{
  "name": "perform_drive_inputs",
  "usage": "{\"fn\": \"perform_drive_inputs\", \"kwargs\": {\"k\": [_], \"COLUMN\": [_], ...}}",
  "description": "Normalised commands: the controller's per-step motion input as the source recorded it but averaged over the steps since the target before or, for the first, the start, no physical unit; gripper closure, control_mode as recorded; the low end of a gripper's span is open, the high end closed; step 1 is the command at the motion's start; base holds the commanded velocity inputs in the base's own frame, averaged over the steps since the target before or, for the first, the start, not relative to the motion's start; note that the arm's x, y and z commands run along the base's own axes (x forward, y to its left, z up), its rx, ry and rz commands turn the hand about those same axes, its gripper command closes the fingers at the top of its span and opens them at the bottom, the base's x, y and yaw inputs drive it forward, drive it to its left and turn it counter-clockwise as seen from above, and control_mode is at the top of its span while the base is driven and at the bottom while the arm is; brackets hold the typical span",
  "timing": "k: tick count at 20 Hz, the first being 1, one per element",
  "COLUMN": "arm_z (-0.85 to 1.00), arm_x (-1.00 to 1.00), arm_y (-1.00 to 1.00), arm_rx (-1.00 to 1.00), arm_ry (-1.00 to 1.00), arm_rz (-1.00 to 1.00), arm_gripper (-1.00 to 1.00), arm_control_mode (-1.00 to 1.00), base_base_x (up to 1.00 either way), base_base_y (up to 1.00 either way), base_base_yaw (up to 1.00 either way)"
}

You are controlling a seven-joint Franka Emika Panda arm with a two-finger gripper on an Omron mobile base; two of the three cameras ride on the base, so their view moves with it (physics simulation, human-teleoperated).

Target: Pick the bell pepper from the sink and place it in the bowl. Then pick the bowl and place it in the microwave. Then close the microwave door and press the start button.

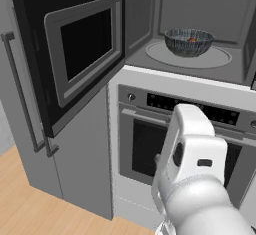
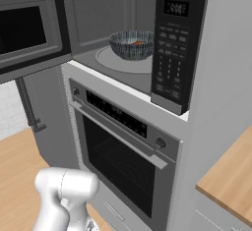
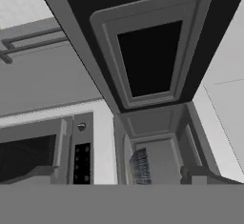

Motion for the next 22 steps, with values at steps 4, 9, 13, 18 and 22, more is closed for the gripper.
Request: {"fn": "perform_drive_inputs", "kwargs": {"k": [4, 9, 13, 18, 22], "arm_z": [-0.27, -0.65, -0.53, -0.54, -0.57], "arm_x": [0.21, 0.22, 0.24, 0.61, 0.63], "arm_y": [0.72, 0.59, 0.71, 0.69, 0.75], "arm_rx": [0.00, 0.00, 0.00, -0.04, -0.07], "arm_ry": [-0.02, -0.02, -0.10, -0.03, 0.01], "arm_rz": [-0.05, -0.02, -0.05, -0.06, -0.11], "arm_gripper": [-1.00, -1.00, -1.00, -1.00, -1.00], "arm_control_mode": [-1.00, -1.00, -1.00, -1.00, -1.00], "base_base_x": [0.00, 0.00, 0.00, 0.00, 0.00], "base_base_y": [0.00, 0.00, 0.00, 0.00, 0.00], "base_base_yaw": [0.00, 0.00, 0.00, 0.00, 0.00]}}
